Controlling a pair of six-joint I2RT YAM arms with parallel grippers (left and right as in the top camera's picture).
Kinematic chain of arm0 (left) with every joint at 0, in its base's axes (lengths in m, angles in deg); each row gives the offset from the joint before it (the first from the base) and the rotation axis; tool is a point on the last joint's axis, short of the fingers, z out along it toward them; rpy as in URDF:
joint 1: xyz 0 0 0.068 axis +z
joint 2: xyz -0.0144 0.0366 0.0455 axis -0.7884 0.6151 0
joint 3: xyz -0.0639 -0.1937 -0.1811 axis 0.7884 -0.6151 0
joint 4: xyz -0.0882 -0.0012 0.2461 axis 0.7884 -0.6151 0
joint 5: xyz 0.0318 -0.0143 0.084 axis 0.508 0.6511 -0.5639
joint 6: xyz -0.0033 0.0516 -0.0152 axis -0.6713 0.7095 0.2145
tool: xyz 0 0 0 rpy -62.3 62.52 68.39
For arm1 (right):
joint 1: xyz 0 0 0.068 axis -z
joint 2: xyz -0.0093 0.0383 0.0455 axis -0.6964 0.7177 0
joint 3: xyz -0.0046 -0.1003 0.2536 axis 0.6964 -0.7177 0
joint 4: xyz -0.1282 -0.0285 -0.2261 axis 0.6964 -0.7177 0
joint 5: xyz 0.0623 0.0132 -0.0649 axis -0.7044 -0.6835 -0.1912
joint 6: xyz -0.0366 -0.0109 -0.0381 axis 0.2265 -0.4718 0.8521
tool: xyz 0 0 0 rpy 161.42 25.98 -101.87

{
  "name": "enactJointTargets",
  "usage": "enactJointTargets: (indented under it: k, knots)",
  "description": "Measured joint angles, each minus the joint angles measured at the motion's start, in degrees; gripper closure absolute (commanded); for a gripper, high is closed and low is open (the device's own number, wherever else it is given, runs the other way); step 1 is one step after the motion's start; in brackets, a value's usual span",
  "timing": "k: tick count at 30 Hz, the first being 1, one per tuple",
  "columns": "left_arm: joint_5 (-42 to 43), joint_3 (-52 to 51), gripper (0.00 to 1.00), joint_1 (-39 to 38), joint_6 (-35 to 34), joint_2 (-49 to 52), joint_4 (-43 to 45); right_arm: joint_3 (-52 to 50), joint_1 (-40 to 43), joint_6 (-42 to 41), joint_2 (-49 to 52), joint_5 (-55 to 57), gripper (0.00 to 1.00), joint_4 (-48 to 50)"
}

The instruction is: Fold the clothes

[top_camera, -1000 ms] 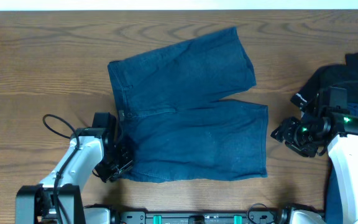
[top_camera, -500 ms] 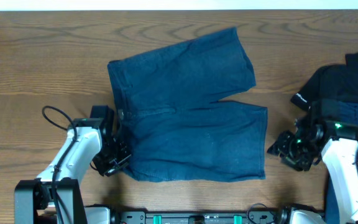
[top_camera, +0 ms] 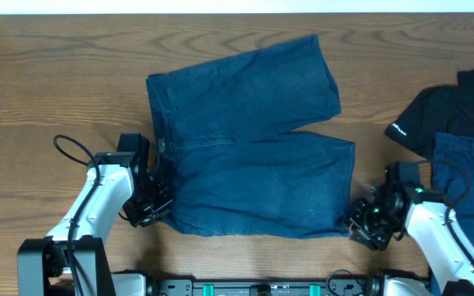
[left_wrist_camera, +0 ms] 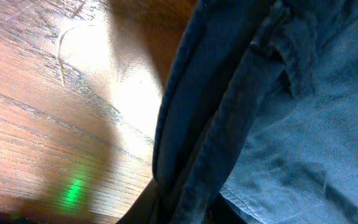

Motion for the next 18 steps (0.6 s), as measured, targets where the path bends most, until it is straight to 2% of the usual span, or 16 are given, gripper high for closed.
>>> enactJointTargets:
  k: [1, 5, 11, 18]
  knots:
    - [0.0, 0.0, 0.83, 0.0, 0.0, 0.0, 0.0, -0.7, -0.6, -0.5, 0.0, -0.6, 0.59, 0.6]
    - [0.0, 0.0, 0.83, 0.0, 0.2, 0.0, 0.0, -2.0, -2.9, -2.4, 0.0, -1.6, 0.99, 1.4]
    - [0.0, 0.0, 0.85, 0.0, 0.9, 0.0, -0.5, -0.6, -3.3, -3.4, 0.0, 0.3, 0.99, -0.6]
    - [3.6, 3.0, 0.87, 0.0, 3.1, -2.0, -7.8, 15.5, -3.3, 0.6, 0.1, 4.7, 0.99, -9.9]
